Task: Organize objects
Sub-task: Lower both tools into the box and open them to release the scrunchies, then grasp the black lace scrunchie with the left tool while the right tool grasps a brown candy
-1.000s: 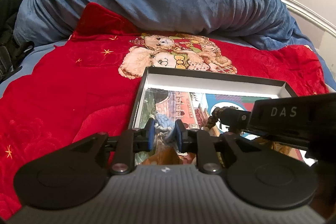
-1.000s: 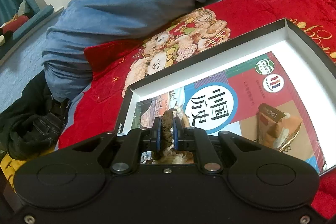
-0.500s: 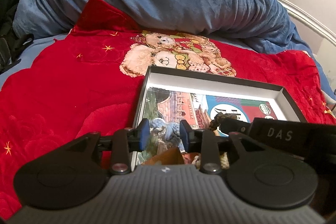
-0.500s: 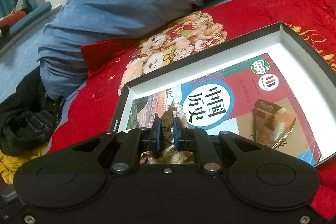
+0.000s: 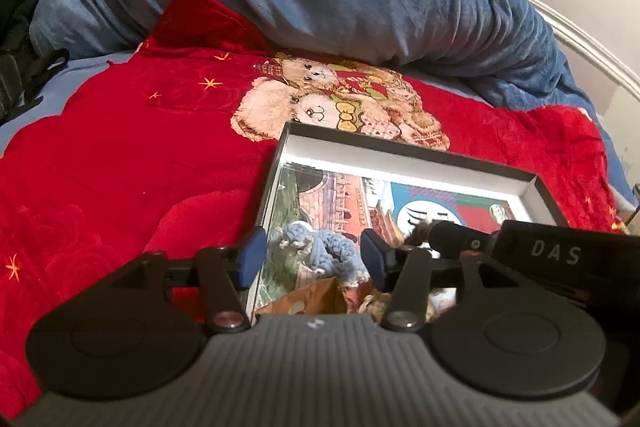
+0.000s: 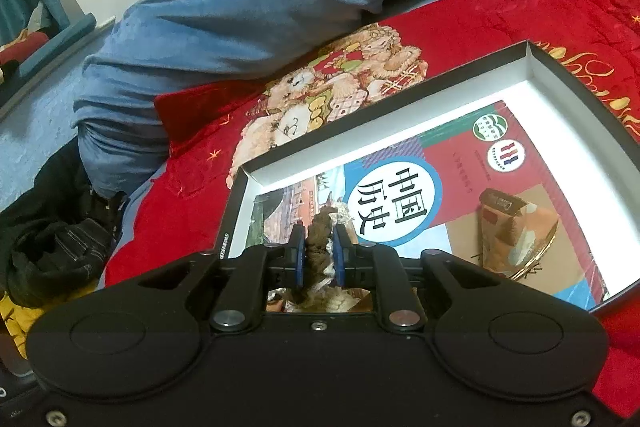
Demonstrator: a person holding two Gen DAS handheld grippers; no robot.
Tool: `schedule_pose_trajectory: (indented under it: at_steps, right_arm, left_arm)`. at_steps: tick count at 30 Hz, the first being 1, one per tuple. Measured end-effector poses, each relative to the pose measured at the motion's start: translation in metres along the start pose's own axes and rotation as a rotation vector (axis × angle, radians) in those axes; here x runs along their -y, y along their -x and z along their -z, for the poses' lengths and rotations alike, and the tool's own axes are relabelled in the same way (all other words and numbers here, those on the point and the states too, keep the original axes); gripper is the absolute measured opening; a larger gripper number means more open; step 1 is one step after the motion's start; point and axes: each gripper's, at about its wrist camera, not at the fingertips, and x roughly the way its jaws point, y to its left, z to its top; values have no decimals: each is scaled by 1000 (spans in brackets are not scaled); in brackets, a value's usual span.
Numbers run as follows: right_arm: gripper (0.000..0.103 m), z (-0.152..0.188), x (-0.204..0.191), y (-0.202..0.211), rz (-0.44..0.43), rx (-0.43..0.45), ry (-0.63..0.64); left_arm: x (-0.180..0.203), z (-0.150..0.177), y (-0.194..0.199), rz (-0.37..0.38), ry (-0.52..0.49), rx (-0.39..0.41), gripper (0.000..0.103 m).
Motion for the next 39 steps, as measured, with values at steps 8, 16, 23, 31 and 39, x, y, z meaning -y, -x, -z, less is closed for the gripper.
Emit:
schedule_pose_trajectory:
  at_steps: [8,16,23,31,39]
  right_arm:
    - [38,-14,4,25,-63,55,-52]
    - [58,-24,-6,67,-118,108,-50]
    - [63,-30,-13,130,-162,148,9]
    - [66,6,3,196,-165,110,61]
    - [66,24,10,200,-163,65,49]
  left_arm:
    - [4,-9,24,26,-13,52,88]
    - [7,-22,67,38,-48,127,90]
    - [-4,-31,120,48,-18,181,93]
    - [13,7,182,19,-123,185,98]
    - [31,72,177,-143,-164,93,100]
